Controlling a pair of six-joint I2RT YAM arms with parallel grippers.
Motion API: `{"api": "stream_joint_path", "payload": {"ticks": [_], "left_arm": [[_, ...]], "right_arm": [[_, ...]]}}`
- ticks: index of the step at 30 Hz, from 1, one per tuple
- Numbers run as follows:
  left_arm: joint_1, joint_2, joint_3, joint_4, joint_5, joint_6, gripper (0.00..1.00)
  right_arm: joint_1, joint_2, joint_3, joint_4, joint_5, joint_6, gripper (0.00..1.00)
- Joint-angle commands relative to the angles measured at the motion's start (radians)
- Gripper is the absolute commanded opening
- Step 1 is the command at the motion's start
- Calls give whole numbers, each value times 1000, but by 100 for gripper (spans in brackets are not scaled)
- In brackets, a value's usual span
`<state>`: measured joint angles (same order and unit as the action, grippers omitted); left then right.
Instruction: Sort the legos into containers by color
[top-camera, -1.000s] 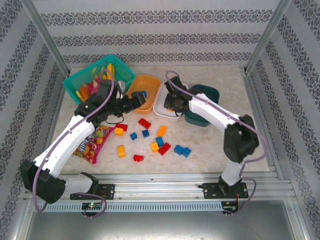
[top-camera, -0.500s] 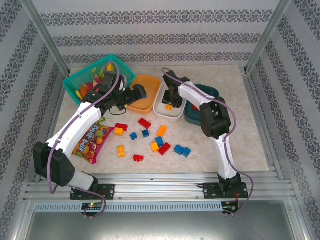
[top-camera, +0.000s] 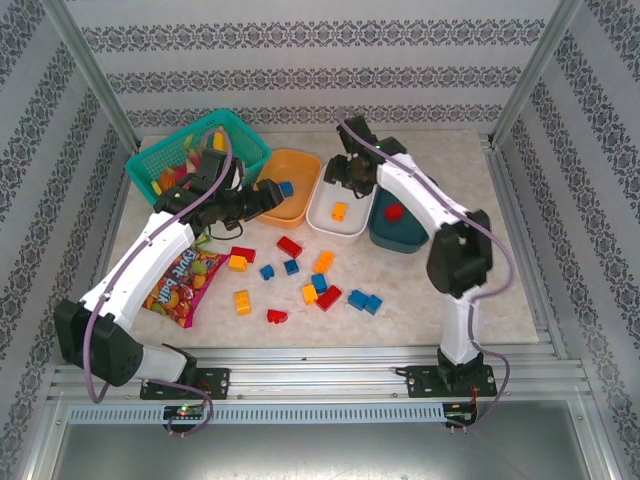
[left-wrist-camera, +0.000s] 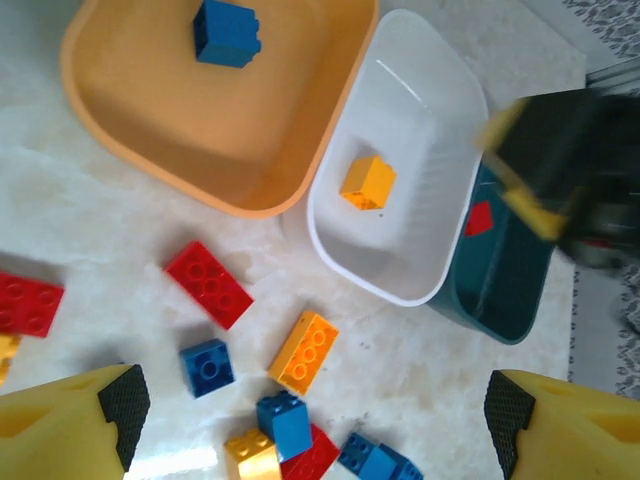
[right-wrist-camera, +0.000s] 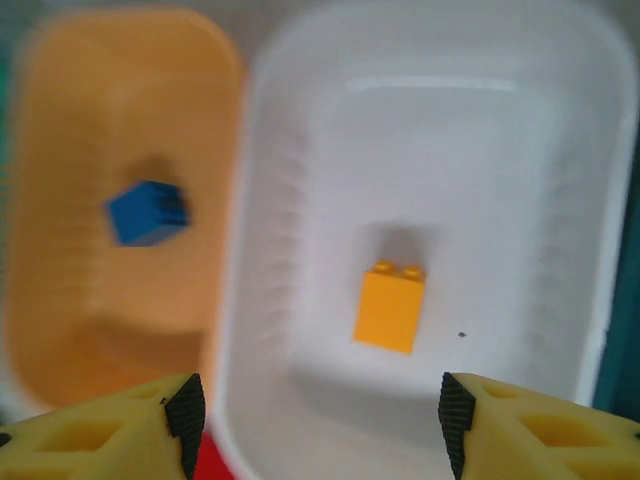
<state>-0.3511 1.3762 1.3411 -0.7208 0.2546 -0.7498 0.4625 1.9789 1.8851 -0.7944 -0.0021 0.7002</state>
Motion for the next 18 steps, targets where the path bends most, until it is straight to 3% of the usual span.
{"api": "stream_joint_path", "payload": {"ticks": [1, 11, 18], "left_arm": [[12, -45, 7, -116, -48, 57, 89], [11, -148, -89, -179, -55, 45, 87], [9, -209, -166, -224, -53, 33, 85]], "right_arm": [[36, -165, -81, 60, 43, -54, 65], [148, -608, -516, 196, 89, -104, 65], [191, -785, -718, 207, 43, -109, 65]]}}
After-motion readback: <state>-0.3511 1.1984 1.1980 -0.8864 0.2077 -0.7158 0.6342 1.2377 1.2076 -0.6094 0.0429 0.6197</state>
